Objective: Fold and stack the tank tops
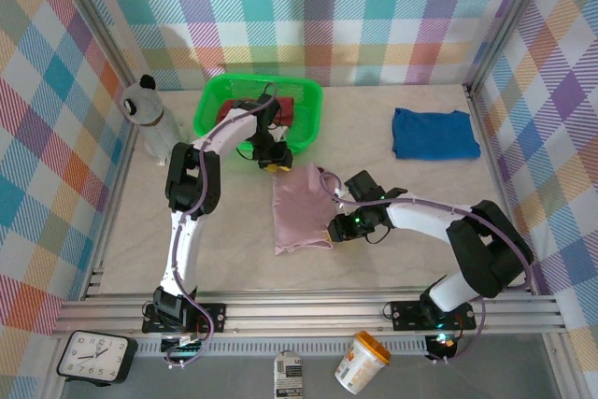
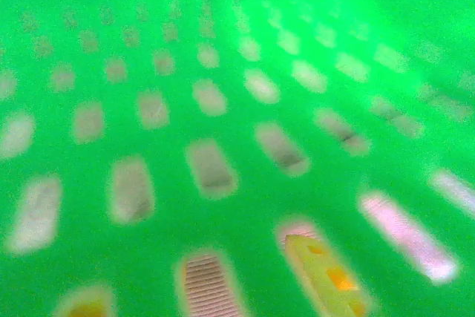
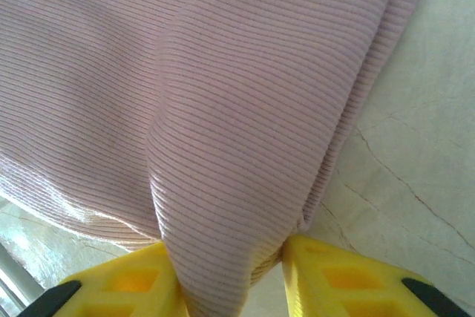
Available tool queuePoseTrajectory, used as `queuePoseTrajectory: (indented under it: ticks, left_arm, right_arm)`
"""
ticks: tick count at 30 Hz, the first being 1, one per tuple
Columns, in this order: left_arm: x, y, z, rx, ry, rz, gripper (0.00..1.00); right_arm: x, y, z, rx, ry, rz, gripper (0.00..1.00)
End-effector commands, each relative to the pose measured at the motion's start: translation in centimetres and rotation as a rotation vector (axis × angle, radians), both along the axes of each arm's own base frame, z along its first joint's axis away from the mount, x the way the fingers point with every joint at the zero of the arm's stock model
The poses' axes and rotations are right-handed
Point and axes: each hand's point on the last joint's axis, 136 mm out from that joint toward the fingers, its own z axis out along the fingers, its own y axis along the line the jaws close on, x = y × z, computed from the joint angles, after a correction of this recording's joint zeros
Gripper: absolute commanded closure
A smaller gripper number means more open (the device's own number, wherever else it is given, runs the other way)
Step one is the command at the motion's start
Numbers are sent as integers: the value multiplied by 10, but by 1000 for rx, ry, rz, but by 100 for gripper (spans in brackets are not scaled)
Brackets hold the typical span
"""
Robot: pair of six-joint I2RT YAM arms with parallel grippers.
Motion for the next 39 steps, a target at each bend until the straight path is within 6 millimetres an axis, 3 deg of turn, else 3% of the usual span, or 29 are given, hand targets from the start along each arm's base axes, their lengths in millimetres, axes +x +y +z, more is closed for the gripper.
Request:
queuePoseTrajectory:
  ticks: [1, 6, 9, 14, 17, 22, 26, 30, 39]
  left_arm:
    - [-1, -5, 29, -17, -37, -8, 60]
    - [-9, -7, 41, 6, -65, -20, 58]
    - [-18, -1, 37, 57, -93, -13, 58]
    - [-29, -13, 33, 2, -176, -3, 57]
    - [-36, -17, 19, 3, -164, -11, 57]
    - [-45, -7, -13, 61, -120, -3, 60]
    - [-56, 1, -20, 79, -100, 9, 61]
    - [-79, 12, -20, 86, -68, 38, 61]
    - [-148, 37, -25, 107, 14, 177, 61]
  right_arm:
    - [9, 2, 5, 8, -30, -8, 63]
    - [8, -3, 4, -11, -29, -23, 61]
    - [7, -4, 5, -7, -36, -25, 60]
    - [5, -5, 4, 1, -58, -14, 60]
    - [8, -2, 0, 6, -54, -6, 60]
    - [11, -3, -11, -30, -50, 3, 62]
    - [12, -10, -17, -79, -45, -5, 65]
    - [15, -18, -15, -125, -61, -16, 67]
    - [34, -11, 2, -144, -107, 10, 70]
